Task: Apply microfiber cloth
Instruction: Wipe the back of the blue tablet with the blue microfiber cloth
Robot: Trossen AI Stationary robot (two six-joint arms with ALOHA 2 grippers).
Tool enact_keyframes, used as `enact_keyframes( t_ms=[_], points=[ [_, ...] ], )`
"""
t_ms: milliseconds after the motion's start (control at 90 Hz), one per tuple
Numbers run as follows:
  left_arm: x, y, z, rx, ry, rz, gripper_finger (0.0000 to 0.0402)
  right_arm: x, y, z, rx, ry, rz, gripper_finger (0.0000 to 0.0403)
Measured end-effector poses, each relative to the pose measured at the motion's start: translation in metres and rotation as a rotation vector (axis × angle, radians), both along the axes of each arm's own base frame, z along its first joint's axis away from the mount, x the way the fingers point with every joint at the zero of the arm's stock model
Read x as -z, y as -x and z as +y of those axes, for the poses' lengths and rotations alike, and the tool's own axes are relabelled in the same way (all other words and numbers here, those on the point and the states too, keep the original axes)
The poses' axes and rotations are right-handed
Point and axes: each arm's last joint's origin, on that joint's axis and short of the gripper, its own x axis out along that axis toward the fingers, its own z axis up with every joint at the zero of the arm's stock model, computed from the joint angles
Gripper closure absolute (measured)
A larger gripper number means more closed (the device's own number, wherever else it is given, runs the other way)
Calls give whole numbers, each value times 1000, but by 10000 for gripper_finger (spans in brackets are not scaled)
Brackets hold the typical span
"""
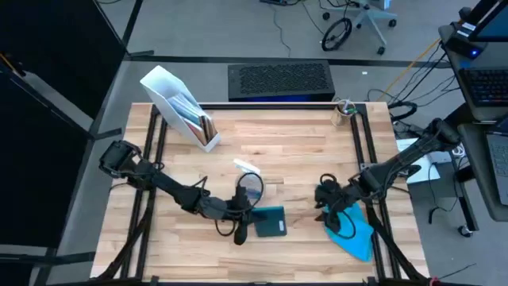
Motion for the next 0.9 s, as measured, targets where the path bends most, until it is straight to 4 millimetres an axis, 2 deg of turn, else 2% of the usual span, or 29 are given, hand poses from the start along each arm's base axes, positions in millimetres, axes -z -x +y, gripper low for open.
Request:
enact_keyframes(
  t_ms=[211, 433, 656, 900],
  points=[
    [26, -5, -3, -5, 120, 87, 388, 6, 13, 3, 31, 26, 126, 180],
    [55, -17, -6, -36, 256, 65, 388, 10, 24, 3, 87, 42, 222, 180],
    [66, -21, 1, -92, 362, 102, 388, 20, 39, 0, 191, 130, 396, 180],
    [70, -20, 3, -224, 527, 116, 388, 53, 38, 10, 205, 127, 410, 180]
  ],
)
